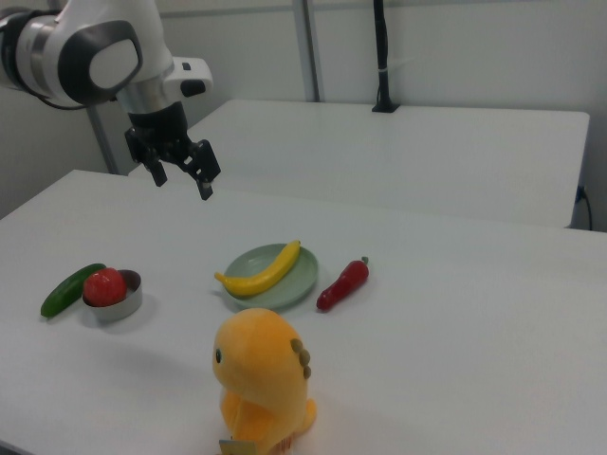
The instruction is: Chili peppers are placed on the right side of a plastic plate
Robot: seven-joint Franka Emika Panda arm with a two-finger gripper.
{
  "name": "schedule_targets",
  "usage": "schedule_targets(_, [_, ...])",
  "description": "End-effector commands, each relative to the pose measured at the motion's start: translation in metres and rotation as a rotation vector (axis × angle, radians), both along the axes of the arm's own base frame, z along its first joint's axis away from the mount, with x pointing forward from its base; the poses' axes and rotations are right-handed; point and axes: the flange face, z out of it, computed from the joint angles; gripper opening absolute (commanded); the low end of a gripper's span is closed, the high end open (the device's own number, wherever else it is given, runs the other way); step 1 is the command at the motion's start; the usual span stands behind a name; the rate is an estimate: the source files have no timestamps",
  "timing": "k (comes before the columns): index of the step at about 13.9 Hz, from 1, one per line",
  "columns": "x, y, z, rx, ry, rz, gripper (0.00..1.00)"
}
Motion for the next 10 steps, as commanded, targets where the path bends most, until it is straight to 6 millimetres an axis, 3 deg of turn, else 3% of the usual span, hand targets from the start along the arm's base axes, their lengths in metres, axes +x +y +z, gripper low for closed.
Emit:
schedule_targets(1, [-0.010, -0.021, 0.007, -0.014, 0.002, -0.026, 1.00])
schedule_targets(10, [-0.003, -0.018, -0.010, -0.011, 0.067, 0.016, 1.00])
